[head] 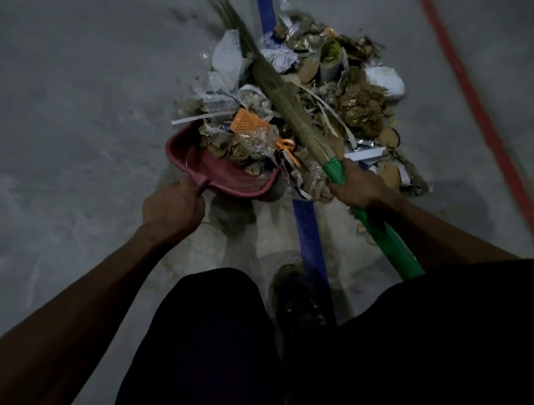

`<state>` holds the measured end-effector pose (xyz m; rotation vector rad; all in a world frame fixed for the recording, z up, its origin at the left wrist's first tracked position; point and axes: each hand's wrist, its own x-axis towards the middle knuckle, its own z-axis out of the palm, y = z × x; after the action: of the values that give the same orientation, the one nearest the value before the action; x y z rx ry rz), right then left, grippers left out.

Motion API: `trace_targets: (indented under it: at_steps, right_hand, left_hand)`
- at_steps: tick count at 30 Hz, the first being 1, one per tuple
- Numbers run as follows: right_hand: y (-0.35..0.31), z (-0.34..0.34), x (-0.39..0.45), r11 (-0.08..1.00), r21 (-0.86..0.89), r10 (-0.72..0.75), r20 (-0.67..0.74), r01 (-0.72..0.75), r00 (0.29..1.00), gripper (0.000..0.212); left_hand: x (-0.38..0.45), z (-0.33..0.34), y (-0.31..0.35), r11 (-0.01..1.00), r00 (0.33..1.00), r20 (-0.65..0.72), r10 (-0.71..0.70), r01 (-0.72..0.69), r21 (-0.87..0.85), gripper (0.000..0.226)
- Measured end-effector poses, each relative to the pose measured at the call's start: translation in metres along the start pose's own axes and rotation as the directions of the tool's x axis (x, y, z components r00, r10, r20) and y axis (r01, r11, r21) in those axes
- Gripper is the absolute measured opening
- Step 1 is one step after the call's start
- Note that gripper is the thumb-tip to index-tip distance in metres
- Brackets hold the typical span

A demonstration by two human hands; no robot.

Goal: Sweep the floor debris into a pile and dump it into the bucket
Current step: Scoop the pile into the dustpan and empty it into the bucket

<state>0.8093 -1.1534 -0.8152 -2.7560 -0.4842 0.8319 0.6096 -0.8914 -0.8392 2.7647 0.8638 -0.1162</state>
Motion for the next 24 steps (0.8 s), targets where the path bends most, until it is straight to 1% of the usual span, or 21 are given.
trace_targets:
  at_steps: [2, 4, 6, 8, 10, 13, 16, 18, 20, 22, 24]
  right_hand:
    - [-0.002, -0.001, -0.005, 0.999, 0.032, 0.015, -0.034, -0.014, 0.999, 0.051]
    - [-0.002, -0.006, -0.014, 1.0, 0.024, 0.015, -0.087, -0.013, 0.996, 0.042]
    - [0.0, -0.019, -0.026, 1.0, 0.005, -0.014, -0.188, 0.015, 0.982, 0.041]
    - [0.004, -0.038, -0.035, 0.999, -0.037, -0.045, -0.292, 0.036, 0.955, 0.046]
    - [0.012, -0.061, -0.034, 0.997, -0.076, -0.022, -0.375, -0.007, 0.927, 0.05]
    - [0.028, -0.089, -0.022, 0.988, -0.059, 0.1, -0.444, -0.141, 0.89, 0.049]
    - [0.053, -0.105, -0.002, 0.96, -0.014, 0.242, -0.453, -0.279, 0.858, 0.048]
    - [0.072, -0.111, 0.013, 0.936, 0.033, 0.332, -0.413, -0.351, 0.848, 0.048]
    - [0.088, -0.111, 0.027, 0.917, 0.046, 0.387, -0.35, -0.397, 0.853, 0.044]
    - [0.095, -0.104, 0.036, 0.916, 0.003, 0.381, -0.317, -0.401, 0.869, 0.036]
    - [0.095, -0.095, 0.042, 0.932, -0.063, 0.319, -0.326, -0.357, 0.89, 0.029]
  left_hand:
    - [0.0, -0.001, -0.004, 1.0, 1.0, 0.008, 0.012, -0.012, -0.013, 0.033]
    - [0.001, -0.003, -0.007, 1.0, 1.0, 0.005, 0.025, -0.025, -0.002, 0.038]
    - [0.002, -0.005, -0.007, 1.0, 1.0, -0.009, 0.023, -0.023, 0.017, 0.04]
    - [0.004, -0.007, -0.008, 0.999, 1.0, -0.008, 0.017, -0.017, 0.034, 0.042]
    - [0.01, -0.008, -0.009, 0.999, 1.0, -0.013, 0.027, -0.027, 0.046, 0.044]
    - [0.022, -0.011, -0.008, 0.997, 0.998, 0.022, 0.057, -0.058, 0.052, 0.045]
    - [0.038, -0.015, -0.011, 0.996, 0.995, 0.061, 0.075, -0.078, 0.047, 0.046]
    - [0.049, -0.017, -0.015, 0.992, 0.991, 0.079, 0.106, -0.111, 0.066, 0.046]
    - [0.059, -0.018, -0.018, 0.986, 0.986, 0.091, 0.139, -0.146, 0.079, 0.046]
    - [0.069, -0.019, -0.016, 0.981, 0.982, 0.099, 0.161, -0.17, 0.089, 0.044]
    - [0.077, -0.019, -0.011, 0.976, 0.977, 0.111, 0.181, -0.192, 0.104, 0.042]
